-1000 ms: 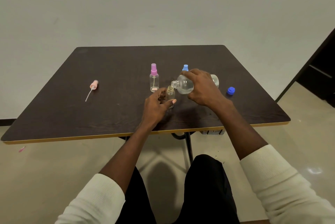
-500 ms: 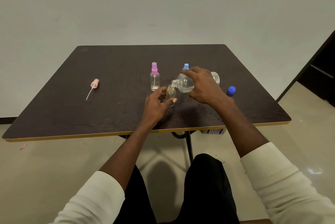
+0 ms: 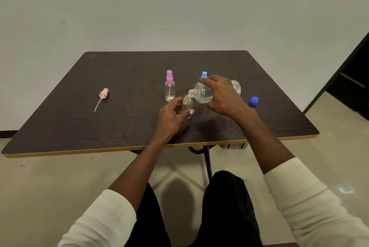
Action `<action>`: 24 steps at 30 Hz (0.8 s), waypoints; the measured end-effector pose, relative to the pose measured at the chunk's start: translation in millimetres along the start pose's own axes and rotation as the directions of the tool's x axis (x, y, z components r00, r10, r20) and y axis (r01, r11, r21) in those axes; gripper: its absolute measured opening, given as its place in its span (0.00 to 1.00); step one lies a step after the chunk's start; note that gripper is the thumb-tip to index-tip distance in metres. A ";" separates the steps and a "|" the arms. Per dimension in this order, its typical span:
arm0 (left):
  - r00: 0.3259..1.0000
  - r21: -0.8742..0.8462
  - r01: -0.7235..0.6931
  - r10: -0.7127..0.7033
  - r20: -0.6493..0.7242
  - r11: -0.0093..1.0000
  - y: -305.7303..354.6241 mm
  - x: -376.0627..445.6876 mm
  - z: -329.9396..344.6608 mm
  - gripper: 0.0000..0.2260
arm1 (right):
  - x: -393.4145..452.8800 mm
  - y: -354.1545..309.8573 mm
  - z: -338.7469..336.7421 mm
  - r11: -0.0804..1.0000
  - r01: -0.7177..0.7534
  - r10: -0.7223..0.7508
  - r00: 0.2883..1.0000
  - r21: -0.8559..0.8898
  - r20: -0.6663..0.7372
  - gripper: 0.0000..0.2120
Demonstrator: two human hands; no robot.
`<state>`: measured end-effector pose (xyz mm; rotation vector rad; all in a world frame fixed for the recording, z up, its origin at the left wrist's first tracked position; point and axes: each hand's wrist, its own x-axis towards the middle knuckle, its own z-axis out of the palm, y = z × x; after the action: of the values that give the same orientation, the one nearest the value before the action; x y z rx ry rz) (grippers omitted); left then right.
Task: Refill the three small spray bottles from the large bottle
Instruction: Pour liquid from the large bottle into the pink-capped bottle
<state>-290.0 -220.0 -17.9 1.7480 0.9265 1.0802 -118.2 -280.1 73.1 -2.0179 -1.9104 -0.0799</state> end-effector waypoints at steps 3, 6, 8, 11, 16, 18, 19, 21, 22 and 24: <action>1.000 0.005 0.006 -0.006 0.001 1.000 -1.4 0.2 -0.3 0.16 | -0.2 -0.6 -0.4 1.000 -0.004 0.004 1.000 0.002 0.002 0.36; 1.000 0.004 0.010 -0.010 0.002 1.000 0.4 -0.8 -0.2 0.14 | -0.3 -1.0 -1.7 1.000 -0.003 0.003 1.000 -0.001 0.003 0.36; 1.000 0.011 0.005 -0.005 0.001 1.000 1.5 -1.1 -0.2 0.14 | -0.4 -1.2 -2.3 1.000 -0.002 0.002 1.000 -0.004 0.003 0.36; 1.000 0.029 0.000 0.000 -0.003 1.000 1.5 -1.2 -0.6 0.13 | -1.1 -2.2 -3.1 1.000 0.001 -0.001 1.000 -0.006 0.002 0.36; 1.000 0.036 -0.002 0.002 -0.001 0.999 0.5 -1.7 -1.0 0.13 | -1.9 -3.5 -5.0 1.000 0.006 -0.005 1.000 -0.017 0.014 0.36; 1.000 0.035 0.006 -0.006 0.001 0.999 -0.2 -1.1 -1.4 0.13 | -1.6 -4.0 -5.7 1.000 0.008 -0.007 1.000 -0.017 0.015 0.36; 1.000 0.035 0.009 -0.009 0.002 0.999 -0.3 -0.8 -1.6 0.13 | -1.5 -4.2 -6.1 1.000 0.010 -0.010 1.000 -0.019 0.014 0.36; 1.000 0.035 0.010 -0.010 0.002 0.999 0.2 -0.7 -1.4 0.14 | -1.5 -5.0 -7.2 1.000 0.014 -0.013 1.000 -0.023 0.016 0.35; 1.000 0.032 0.010 -0.010 0.000 0.999 0.6 -0.9 -1.3 0.14 | -1.7 -5.3 -7.9 1.000 0.013 -0.013 1.000 -0.025 0.021 0.35; 1.000 0.027 0.014 -0.014 -0.004 1.000 1.5 -0.8 -1.3 0.13 | -1.9 -6.2 -9.1 0.999 0.014 -0.013 1.000 -0.031 0.026 0.36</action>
<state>-291.3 -220.9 -16.5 1.7597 0.9588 1.0671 -122.6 -284.4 82.4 -2.0358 -1.9509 -0.0883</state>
